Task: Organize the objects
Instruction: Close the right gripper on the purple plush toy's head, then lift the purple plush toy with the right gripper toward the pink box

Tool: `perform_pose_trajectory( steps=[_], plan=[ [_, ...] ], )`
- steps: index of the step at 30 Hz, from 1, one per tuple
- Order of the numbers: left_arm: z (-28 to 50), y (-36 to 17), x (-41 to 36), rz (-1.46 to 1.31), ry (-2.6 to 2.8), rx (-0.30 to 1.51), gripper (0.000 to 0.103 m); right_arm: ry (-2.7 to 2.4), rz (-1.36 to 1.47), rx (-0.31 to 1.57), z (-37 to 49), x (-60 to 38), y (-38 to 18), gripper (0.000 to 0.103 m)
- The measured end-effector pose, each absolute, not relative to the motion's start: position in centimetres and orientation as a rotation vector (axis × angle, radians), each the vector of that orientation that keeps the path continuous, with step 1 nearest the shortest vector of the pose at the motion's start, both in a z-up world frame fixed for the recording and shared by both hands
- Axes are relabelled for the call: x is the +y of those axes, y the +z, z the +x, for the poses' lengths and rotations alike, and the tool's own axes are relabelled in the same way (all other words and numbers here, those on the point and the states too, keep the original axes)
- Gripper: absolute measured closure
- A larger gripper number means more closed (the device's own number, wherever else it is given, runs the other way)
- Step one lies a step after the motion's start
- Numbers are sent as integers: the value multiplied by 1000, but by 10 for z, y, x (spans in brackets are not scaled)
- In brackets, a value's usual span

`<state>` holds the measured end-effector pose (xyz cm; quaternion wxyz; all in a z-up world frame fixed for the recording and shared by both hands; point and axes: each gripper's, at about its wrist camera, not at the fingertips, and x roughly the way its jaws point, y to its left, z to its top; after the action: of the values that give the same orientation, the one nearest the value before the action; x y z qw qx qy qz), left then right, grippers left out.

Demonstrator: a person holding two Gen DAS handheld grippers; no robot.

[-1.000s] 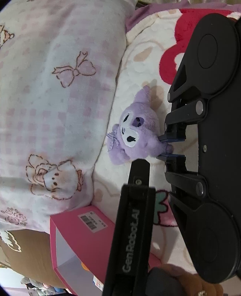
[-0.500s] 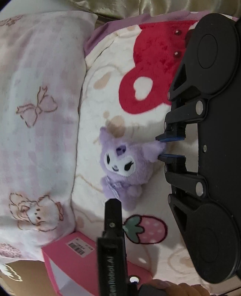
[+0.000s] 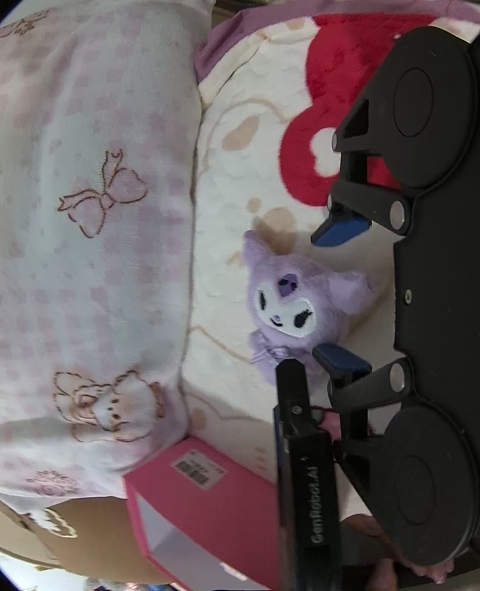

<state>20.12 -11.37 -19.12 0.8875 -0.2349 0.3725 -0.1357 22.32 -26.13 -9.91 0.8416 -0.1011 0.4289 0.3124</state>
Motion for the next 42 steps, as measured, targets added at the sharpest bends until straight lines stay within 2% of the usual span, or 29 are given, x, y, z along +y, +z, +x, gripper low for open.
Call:
perform_pose_trajectory(
  steps=[6,9,11,21,42],
  plan=[
    [206,-193,-111,-512,-294,771,50,675,-151,945,231,-258,-108,37],
    [206,-195,-113,-511,-302,767,60,675,-174,931,228,-255,-111,38],
    [205,-196,-115,-500,-301,758,65,685,-183,919,227,-252,-111,43],
    [205,-199,-116,-546,-343,808,66,698,-292,873,216,-246,-110,50],
    [195,-179,-120,-517,-222,910,69,745,-280,874,202,-243,-110,50]
  ],
)
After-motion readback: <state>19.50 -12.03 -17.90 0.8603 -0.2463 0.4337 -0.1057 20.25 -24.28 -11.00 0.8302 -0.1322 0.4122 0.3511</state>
